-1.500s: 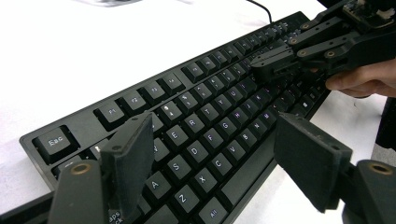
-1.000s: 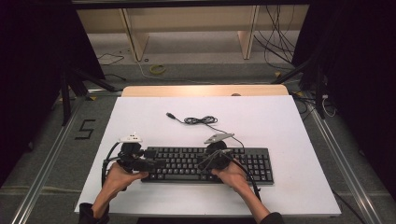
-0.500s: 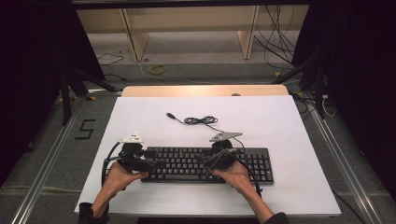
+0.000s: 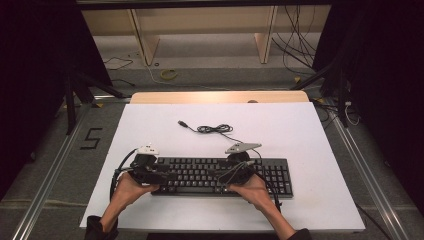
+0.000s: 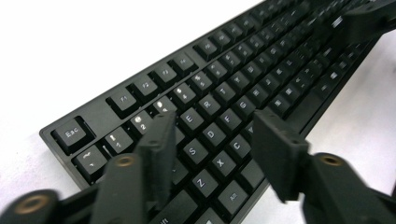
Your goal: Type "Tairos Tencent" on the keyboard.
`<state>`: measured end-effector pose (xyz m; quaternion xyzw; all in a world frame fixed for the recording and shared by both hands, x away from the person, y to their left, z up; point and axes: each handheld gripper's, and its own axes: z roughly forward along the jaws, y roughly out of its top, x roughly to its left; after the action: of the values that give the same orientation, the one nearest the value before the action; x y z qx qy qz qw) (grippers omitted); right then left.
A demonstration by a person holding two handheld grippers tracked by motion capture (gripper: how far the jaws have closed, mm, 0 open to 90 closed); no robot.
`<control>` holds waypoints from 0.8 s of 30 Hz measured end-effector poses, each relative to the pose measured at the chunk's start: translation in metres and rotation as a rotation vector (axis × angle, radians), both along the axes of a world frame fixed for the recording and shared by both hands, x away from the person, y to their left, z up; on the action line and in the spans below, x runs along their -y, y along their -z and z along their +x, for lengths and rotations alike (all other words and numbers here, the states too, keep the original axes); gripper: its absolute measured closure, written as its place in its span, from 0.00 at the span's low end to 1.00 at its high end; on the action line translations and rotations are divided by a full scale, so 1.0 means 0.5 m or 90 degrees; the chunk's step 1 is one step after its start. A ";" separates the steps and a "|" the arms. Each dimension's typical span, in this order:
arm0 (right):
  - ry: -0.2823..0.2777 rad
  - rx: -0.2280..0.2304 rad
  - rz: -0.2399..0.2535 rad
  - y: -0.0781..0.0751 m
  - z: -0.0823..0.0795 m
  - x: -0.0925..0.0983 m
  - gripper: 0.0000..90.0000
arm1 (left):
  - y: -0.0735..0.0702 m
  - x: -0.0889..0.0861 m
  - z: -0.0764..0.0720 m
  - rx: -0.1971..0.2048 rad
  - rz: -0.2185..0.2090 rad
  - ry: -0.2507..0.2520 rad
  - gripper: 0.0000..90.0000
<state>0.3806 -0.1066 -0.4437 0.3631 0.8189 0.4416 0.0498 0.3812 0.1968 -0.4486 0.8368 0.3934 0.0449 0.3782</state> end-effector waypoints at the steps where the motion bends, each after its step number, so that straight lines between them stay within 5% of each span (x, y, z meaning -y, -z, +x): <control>1: -0.001 0.001 0.000 -0.001 -0.002 0.000 0.49 | 0.001 0.002 0.000 0.002 0.001 -0.003 0.66; 15: -0.005 0.014 0.013 -0.008 -0.017 0.017 0.44 | 0.013 0.020 0.009 -0.018 0.039 0.017 0.94; 24: -0.010 0.020 0.019 -0.009 -0.027 0.022 0.41 | 0.023 0.028 0.017 -0.026 0.055 0.020 0.99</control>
<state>0.3672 -0.1175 -0.4390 0.3506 0.8142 0.4597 0.0539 0.3897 0.1829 -0.4601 0.8591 0.3855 0.0390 0.3343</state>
